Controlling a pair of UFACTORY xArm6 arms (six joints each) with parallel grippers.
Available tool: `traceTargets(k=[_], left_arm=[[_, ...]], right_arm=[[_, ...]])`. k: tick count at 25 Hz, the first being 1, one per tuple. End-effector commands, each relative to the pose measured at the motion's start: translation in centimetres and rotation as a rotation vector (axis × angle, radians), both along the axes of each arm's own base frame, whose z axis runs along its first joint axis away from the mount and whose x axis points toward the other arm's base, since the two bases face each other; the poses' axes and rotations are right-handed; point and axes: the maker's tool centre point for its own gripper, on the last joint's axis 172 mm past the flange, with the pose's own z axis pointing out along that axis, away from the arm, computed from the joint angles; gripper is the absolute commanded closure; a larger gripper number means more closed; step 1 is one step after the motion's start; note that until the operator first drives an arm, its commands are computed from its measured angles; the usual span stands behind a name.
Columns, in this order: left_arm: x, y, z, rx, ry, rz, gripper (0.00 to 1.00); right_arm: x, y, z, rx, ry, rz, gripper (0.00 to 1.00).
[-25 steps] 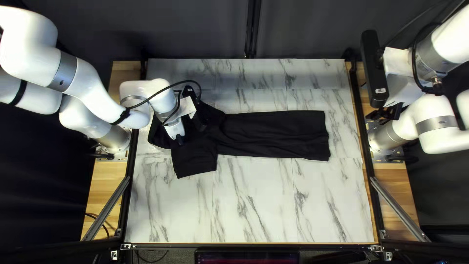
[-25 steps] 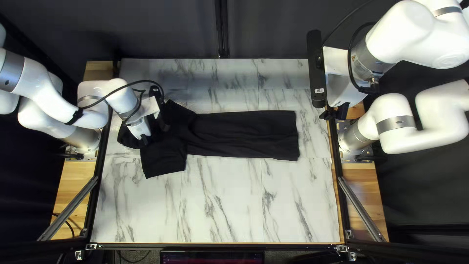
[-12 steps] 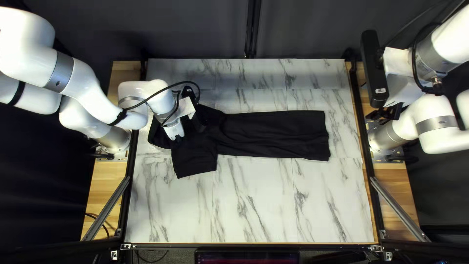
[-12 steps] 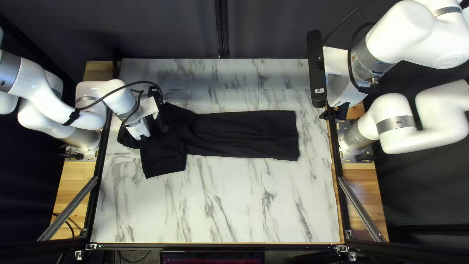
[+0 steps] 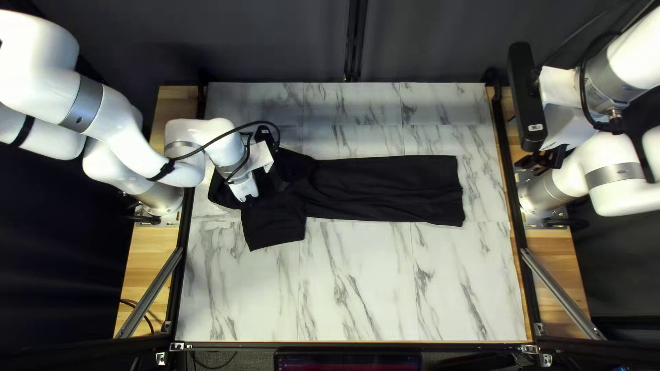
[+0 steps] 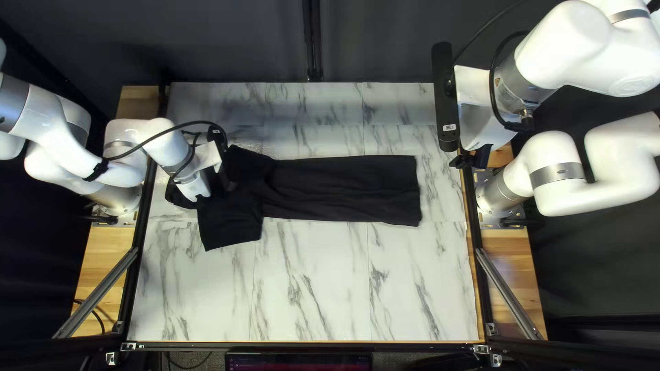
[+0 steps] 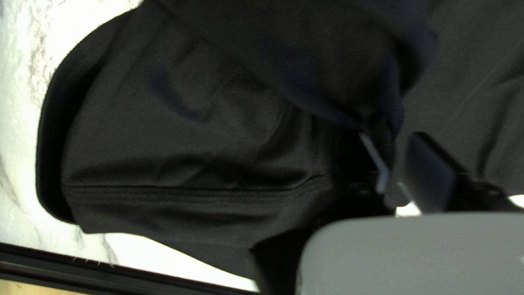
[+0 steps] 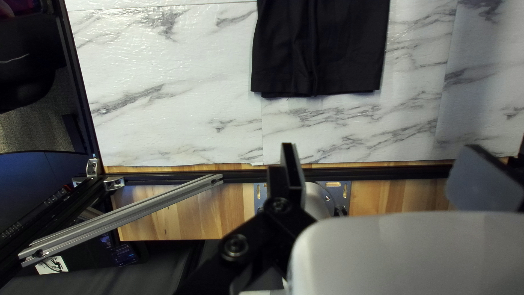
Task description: Fold t-shirt
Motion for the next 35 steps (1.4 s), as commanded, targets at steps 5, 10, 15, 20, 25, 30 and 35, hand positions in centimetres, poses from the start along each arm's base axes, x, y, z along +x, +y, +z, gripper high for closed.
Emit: traceTargets(k=[5, 10, 15, 20, 25, 30, 35], left_arm=[[0.4, -0.1, 0.6, -0.002, 0.007, -0.011, 0.0], [0.2, 0.7, 0.8, -0.002, 0.021, -0.015, 0.0], [0.0, 1.0, 0.7, 0.014, 0.064, -0.028, 0.13], [-0.2, 1.1, 0.9, 0.026, 0.104, -0.036, 0.73], [-0.3, 1.4, 0.5, 0.02, 0.124, -0.033, 0.96], [-0.4, 1.4, 0.2, 0.0, 0.136, -0.026, 1.0], [-0.4, 0.8, 0.8, -0.005, 0.13, -0.022, 1.0]], right_arm=[[0.0, 0.0, 0.0, 0.0, 0.0, 0.0, 0.0], [0.0, 0.0, 0.0, 0.0, 0.0, 0.0, 0.0], [0.0, 0.0, 0.0, 0.0, 0.0, 0.0, 0.0], [0.0, 0.0, 0.0, 0.0, 0.0, 0.0, 0.0], [0.0, 0.0, 0.0, 0.0, 0.0, 0.0, 0.0], [0.0, 0.0, 0.0, 0.0, 0.0, 0.0, 0.0], [0.0, 0.0, 0.0, 0.0, 0.0, 0.0, 0.0]])
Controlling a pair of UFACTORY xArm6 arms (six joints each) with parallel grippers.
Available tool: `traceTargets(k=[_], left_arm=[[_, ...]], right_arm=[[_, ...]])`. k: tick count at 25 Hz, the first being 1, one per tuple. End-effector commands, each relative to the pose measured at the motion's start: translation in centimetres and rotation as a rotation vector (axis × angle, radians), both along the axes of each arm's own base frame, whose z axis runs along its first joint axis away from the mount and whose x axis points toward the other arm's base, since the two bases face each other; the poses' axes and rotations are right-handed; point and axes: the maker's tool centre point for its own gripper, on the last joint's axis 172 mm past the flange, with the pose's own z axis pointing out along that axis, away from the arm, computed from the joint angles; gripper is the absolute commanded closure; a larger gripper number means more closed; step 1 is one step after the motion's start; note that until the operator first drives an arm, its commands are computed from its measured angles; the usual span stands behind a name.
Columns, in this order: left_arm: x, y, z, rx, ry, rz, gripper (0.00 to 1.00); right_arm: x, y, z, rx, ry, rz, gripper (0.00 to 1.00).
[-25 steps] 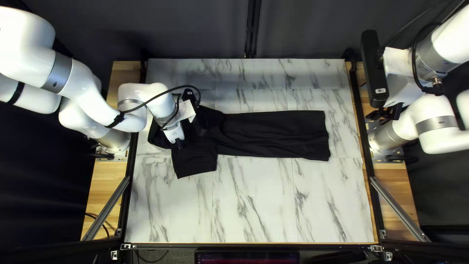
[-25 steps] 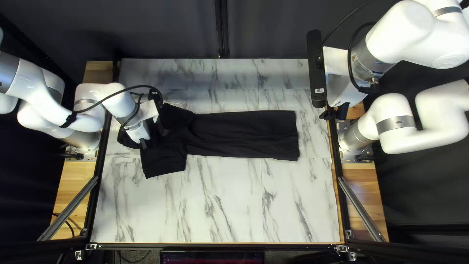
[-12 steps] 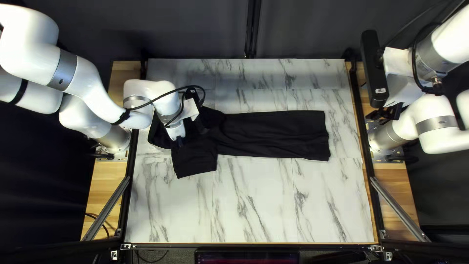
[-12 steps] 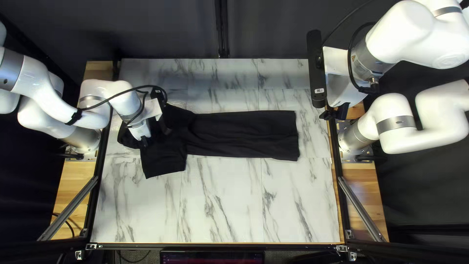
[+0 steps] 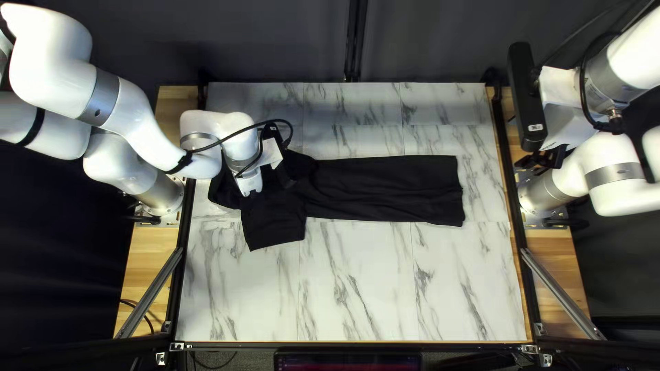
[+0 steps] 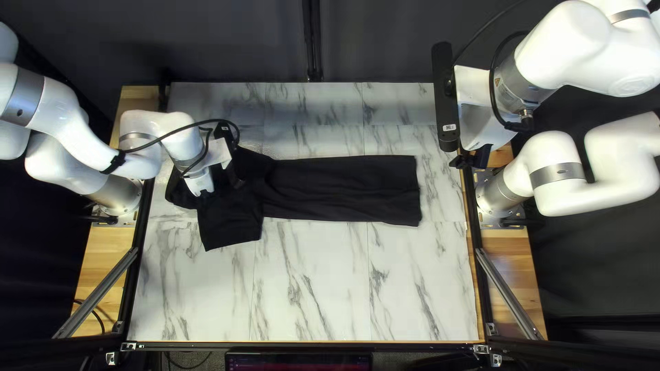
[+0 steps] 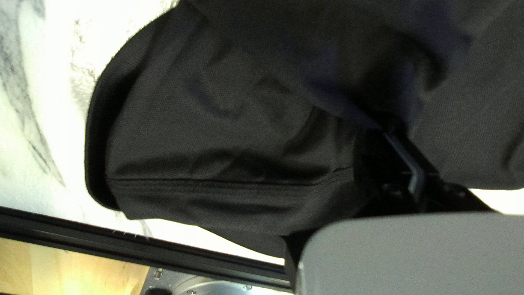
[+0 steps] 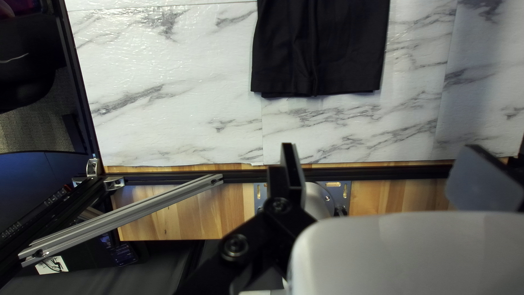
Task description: Fold t-shirt
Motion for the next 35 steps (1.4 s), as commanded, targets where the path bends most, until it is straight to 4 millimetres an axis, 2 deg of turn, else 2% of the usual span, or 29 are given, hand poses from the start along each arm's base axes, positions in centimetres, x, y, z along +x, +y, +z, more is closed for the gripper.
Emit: traceTargets(k=[1, 9, 16, 17, 18, 19, 20, 22, 30, 35], left_arm=[[0.0, -0.6, 0.5, -0.002, -0.006, 0.002, 1.0], [-1.1, -2.9, 1.9, 0.049, -0.031, 0.014, 1.0], [-1.2, -5.5, 1.3, 0.128, -0.032, 0.006, 1.0], [-1.2, -5.8, 1.1, 0.137, -0.027, 0.002, 0.97], [-1.2, -5.9, 1.0, 0.141, -0.023, -0.001, 0.87], [-1.3, -5.9, 0.9, 0.143, -0.02, -0.003, 0.63], [-1.4, -5.8, 0.9, 0.143, -0.017, -0.004, 0.34], [-1.5, -5.5, 1.1, 0.139, -0.014, -0.006, 0.0], [-0.5, -3.8, 2.6, 0.13, -0.006, -0.012, 0.0], [-0.1, -2.2, 2.5, 0.119, 0.0, -0.006, 0.0]], right_arm=[[0.0, 0.0, 0.0, 0.0, 0.0, 0.0, 0.0], [0.0, 0.0, 0.0, 0.0, 0.0, 0.0, 0.0], [0.0, 0.0, 0.0, 0.0, 0.0, 0.0, 0.0], [0.0, 0.0, 0.0, 0.0, 0.0, 0.0, 0.0], [0.0, 0.0, 0.0, 0.0, 0.0, 0.0, 0.0], [0.0, 0.0, 0.0, 0.0, 0.0, 0.0, 0.0], [0.0, 0.0, 0.0, 0.0, 0.0, 0.0, 0.0], [0.0, 0.0, 0.0, 0.0, 0.0, 0.0, 0.0], [0.0, 0.0, 0.0, 0.0, 0.0, 0.0, 0.0], [0.0, 0.0, 0.0, 0.0, 0.0, 0.0, 0.0]])
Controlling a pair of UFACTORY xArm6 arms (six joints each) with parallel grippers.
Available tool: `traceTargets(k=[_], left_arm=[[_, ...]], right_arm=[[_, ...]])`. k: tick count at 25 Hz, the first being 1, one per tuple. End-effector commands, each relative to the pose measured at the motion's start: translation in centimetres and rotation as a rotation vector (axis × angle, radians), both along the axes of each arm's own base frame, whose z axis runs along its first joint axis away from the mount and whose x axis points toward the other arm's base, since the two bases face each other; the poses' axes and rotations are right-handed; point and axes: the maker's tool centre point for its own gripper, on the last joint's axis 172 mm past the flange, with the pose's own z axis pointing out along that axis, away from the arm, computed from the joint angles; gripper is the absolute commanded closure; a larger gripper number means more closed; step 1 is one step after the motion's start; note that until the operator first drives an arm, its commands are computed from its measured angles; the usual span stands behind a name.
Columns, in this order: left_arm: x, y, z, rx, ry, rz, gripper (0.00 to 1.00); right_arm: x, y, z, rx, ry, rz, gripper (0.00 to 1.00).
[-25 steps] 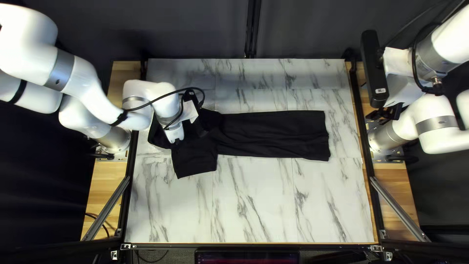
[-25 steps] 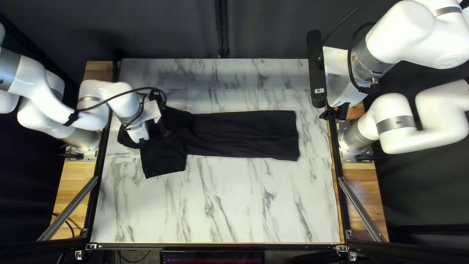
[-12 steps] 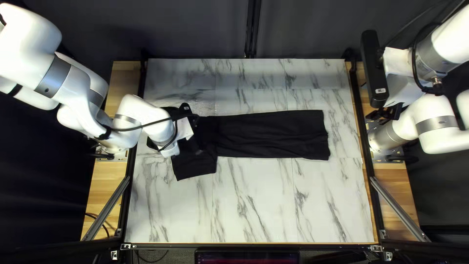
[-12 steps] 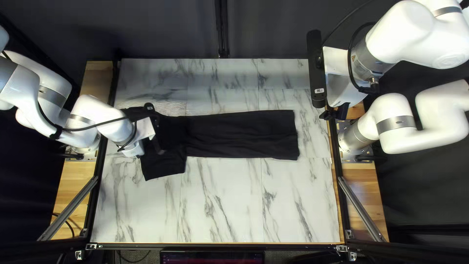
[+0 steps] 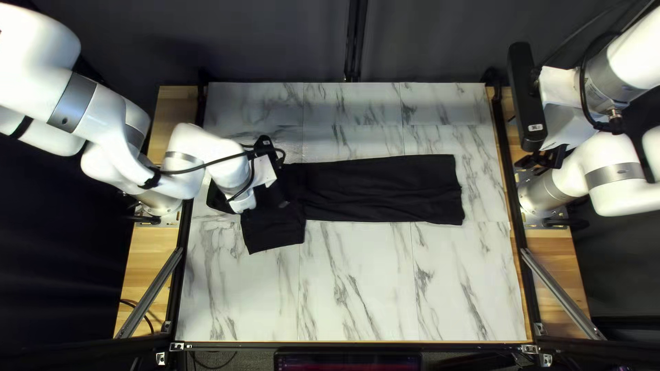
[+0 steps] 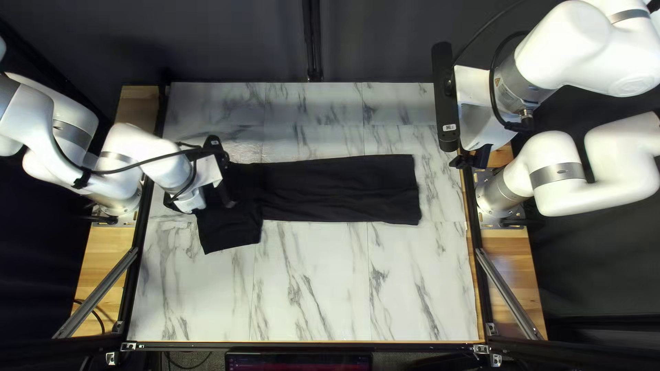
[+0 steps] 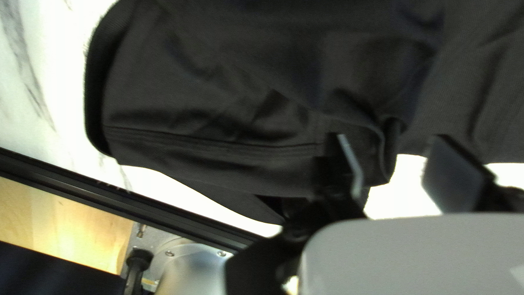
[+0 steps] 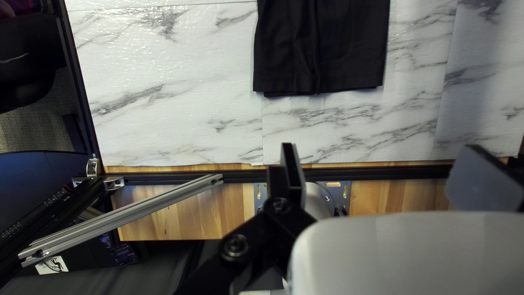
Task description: Fold t-shirt
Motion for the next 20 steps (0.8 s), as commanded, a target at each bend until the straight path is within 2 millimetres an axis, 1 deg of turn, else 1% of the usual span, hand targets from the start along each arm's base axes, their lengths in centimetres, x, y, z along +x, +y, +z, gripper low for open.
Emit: traceTargets(k=[1, 4, 7, 9, 12, 15, 20], left_arm=[[0.3, 1.3, -0.1, -0.01, 0.005, 0.005, 0.0], [0.4, 3.3, -0.2, -0.022, 0.018, 0.02, 0.0], [0.3, 4.6, -0.7, -0.037, 0.041, 0.039, 0.0], [0.3, 4.8, -1.4, -0.048, 0.06, 0.048, 0.0], [-0.4, 4.2, -2.1, -0.055, 0.091, 0.059, 0.0], [-1.1, 3.6, -2.1, -0.055, 0.117, 0.071, 0.0], [-1.0, 2.7, -2.2, -0.094, 0.085, 0.089, 0.0]], right_arm=[[0.0, 0.0, 0.0, 0.0, 0.0, 0.0, 0.0], [0.0, 0.0, 0.0, 0.0, 0.0, 0.0, 0.0], [0.0, 0.0, 0.0, 0.0, 0.0, 0.0, 0.0], [0.0, 0.0, 0.0, 0.0, 0.0, 0.0, 0.0], [0.0, 0.0, 0.0, 0.0, 0.0, 0.0, 0.0], [0.0, 0.0, 0.0, 0.0, 0.0, 0.0, 0.0], [0.0, 0.0, 0.0, 0.0, 0.0, 0.0, 0.0]])
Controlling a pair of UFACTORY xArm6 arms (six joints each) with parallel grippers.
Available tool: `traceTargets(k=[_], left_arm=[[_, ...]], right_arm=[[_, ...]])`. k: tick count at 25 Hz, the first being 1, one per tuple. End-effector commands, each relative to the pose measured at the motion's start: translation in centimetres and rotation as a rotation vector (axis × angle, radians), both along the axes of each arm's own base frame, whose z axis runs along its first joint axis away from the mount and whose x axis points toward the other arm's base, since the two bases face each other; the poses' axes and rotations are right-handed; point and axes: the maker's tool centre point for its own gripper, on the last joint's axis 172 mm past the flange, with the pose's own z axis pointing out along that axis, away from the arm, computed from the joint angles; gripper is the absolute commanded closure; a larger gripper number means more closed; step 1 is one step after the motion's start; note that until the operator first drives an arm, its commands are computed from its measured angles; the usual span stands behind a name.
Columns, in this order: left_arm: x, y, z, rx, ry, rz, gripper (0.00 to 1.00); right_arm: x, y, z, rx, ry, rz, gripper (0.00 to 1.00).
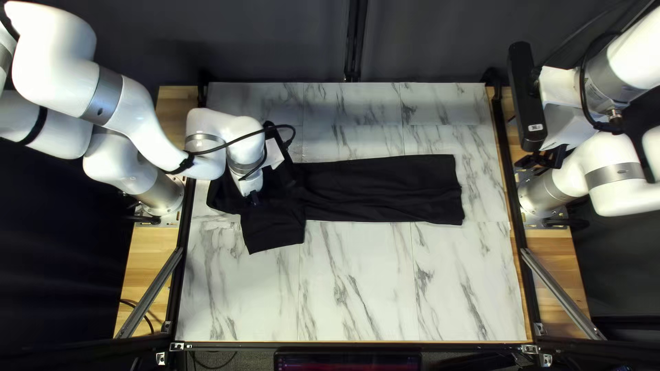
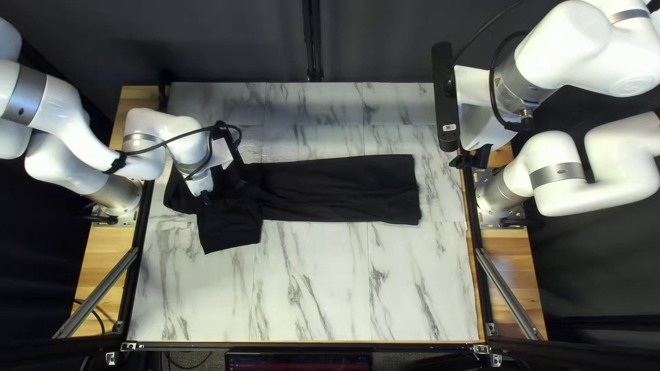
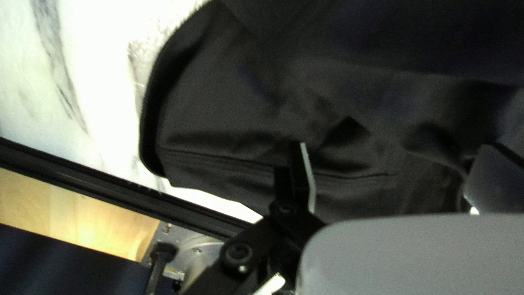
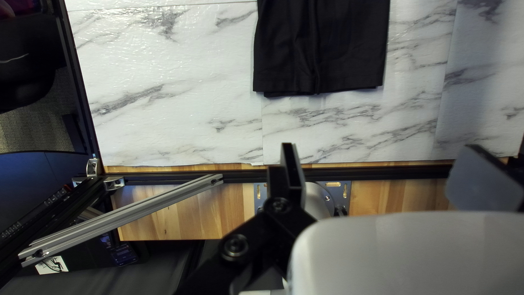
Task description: Fold t-shirt
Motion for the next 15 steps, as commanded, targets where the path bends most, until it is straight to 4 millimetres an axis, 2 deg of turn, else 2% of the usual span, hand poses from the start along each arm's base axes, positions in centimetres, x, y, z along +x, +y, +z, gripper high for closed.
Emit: traceTargets(k=[1, 9, 13, 14, 15], left_arm=[[0.3, -0.7, -0.2, -0.033, -0.035, 0.016, 0.0], [0.5, -1.5, -1.2, -0.103, -0.135, 0.077, 0.01], [0.3, -1.3, -1.3, -0.109, -0.145, 0.093, 0.25], [0.3, -1.2, -1.3, -0.112, -0.149, 0.097, 0.4], [0.3, -1.2, -1.2, -0.114, -0.152, 0.099, 0.46]], right_arm=[[0.0, 0.0, 0.0, 0.0, 0.0, 0.0, 0.0], [0.0, 0.0, 0.0, 0.0, 0.0, 0.0, 0.0], [0.0, 0.0, 0.0, 0.0, 0.0, 0.0, 0.0], [0.0, 0.0, 0.0, 0.0, 0.0, 0.0, 0.0], [0.0, 0.0, 0.0, 0.0, 0.0, 0.0, 0.0]])
